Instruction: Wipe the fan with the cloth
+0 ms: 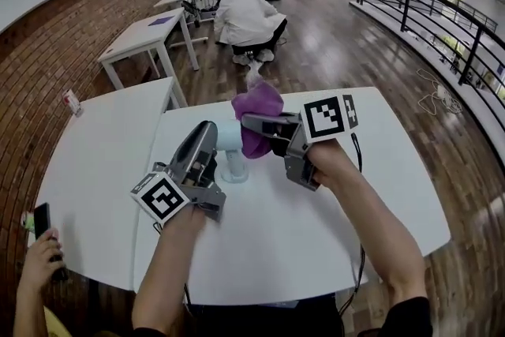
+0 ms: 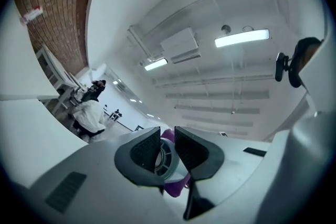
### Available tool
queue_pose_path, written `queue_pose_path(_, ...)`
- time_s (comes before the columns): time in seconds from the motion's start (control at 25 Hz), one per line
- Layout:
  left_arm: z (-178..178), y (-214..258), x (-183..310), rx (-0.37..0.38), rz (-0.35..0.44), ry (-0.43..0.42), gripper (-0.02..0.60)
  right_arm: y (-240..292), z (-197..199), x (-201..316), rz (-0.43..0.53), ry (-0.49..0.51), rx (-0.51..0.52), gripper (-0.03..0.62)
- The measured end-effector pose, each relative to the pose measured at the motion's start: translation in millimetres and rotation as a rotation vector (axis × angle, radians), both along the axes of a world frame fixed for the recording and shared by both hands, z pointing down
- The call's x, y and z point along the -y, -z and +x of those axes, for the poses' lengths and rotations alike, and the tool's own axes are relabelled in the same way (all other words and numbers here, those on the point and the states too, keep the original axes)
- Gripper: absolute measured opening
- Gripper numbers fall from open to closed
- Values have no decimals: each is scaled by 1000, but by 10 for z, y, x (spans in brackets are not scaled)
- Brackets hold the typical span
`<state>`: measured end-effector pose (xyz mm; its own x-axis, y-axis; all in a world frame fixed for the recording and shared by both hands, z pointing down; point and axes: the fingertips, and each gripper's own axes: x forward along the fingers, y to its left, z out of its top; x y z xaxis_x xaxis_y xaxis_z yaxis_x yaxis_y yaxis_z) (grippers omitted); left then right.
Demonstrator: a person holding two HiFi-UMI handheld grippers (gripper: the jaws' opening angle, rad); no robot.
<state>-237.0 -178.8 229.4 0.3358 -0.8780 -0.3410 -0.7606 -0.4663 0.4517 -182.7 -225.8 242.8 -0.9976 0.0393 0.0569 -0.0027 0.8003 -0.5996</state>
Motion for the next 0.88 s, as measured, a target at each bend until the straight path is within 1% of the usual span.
queue_pose_path(0.08,-14,10,55,-2,-4,-88,77,-5,61,-86,-59,-10,28,69)
queue_pose_path(0.16,-31,40,109,18,-9,-137,77,-4,101,-217,-90,8,40,69)
queue_pose_path(0.2,-39,55,128,36,-11,-139,77,-8,124,-280,-85,18,34,69)
queue_pose_path(0.28,-63,86,116,47,-11,-116,77,-22,199,-319,-33,12,3,69)
queue_pose_path(0.36,-55,113,7,63,8,-70,77,7,307,-210,26,-43,-3,69)
queue_pose_path(0.4,-17,120,-61,98,23,-45,77,64,364,-151,46,-71,20,69)
queue_pose_path(0.44,37,119,-114,146,34,-23,77,162,413,-125,62,-86,64,69)
queue_pose_path(0.48,89,112,-144,190,41,-8,77,300,443,-144,75,-87,127,69)
queue_pose_path(0.52,118,105,-154,217,45,0,77,460,446,-203,89,-79,195,69)
queue_pose_path(0.56,119,102,-152,223,51,-1,77,605,417,-294,104,-64,249,69)
queue_pose_path(0.6,103,105,-142,213,57,-11,77,700,356,-402,122,-45,274,69)
queue_pose_path(0.64,82,108,-127,192,64,-26,77,721,274,-501,149,-30,265,69)
queue_pose_path(0.68,63,109,-113,171,70,-42,77,657,189,-573,191,-27,221,69)
queue_pose_path(0.76,51,100,-100,144,80,-65,77,338,79,-635,283,-47,98,69)
queue_pose_path(0.8,59,93,-101,142,85,-72,77,148,68,-654,307,-51,55,69)
queue_pose_path(0.88,91,83,-103,154,92,-84,77,-195,89,-676,299,-46,10,69)
